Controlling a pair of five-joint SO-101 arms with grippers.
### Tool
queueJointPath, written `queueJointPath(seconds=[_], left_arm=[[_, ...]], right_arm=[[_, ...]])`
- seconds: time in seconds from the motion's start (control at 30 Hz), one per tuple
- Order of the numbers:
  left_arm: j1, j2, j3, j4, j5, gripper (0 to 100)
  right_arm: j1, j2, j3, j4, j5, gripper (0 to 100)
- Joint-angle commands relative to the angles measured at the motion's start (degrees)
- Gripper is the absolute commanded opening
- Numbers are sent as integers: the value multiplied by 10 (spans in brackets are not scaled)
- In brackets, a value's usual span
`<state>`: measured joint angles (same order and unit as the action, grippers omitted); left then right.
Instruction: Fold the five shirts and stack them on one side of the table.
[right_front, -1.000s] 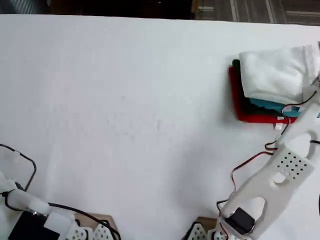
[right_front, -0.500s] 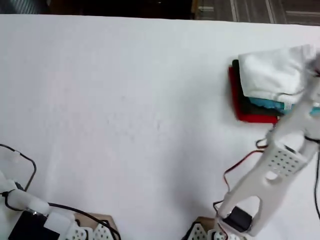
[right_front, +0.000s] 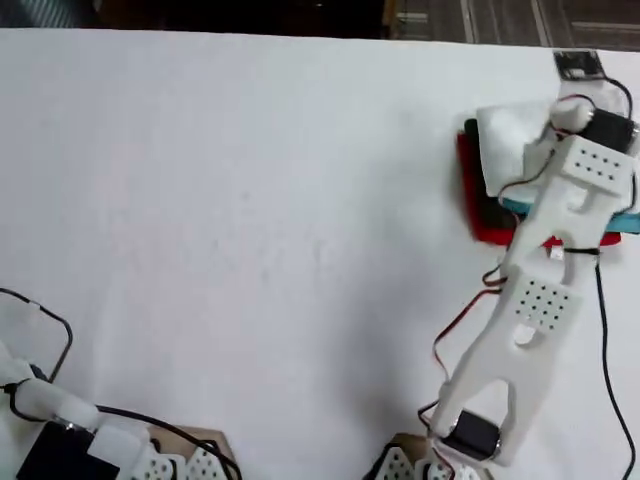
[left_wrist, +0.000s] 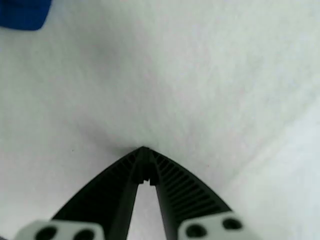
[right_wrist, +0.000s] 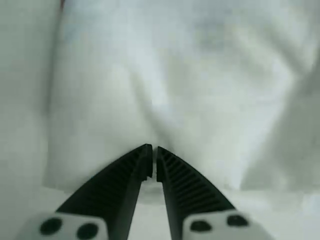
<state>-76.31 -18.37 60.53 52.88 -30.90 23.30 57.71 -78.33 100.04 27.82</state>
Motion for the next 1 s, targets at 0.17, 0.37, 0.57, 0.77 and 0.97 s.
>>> queueJointPath(seconds=[0.17,0.37,0.57,0.77,0.97], left_arm=[[-3,-3,1,-16,8,28],[-3,-2,1,-16,8,28],[-3,-2,1,-16,8,28],[-3,-2,1,-16,8,28],[-4,-2,1,-16,8,28]], right_arm=[[62,-12,91,12,92,20],[42,-29,91,12,97,20],[-13,-111,89,9,94,20],[-72,-173,4,-15,83,20],[-76,-122,15,-146,12,20]])
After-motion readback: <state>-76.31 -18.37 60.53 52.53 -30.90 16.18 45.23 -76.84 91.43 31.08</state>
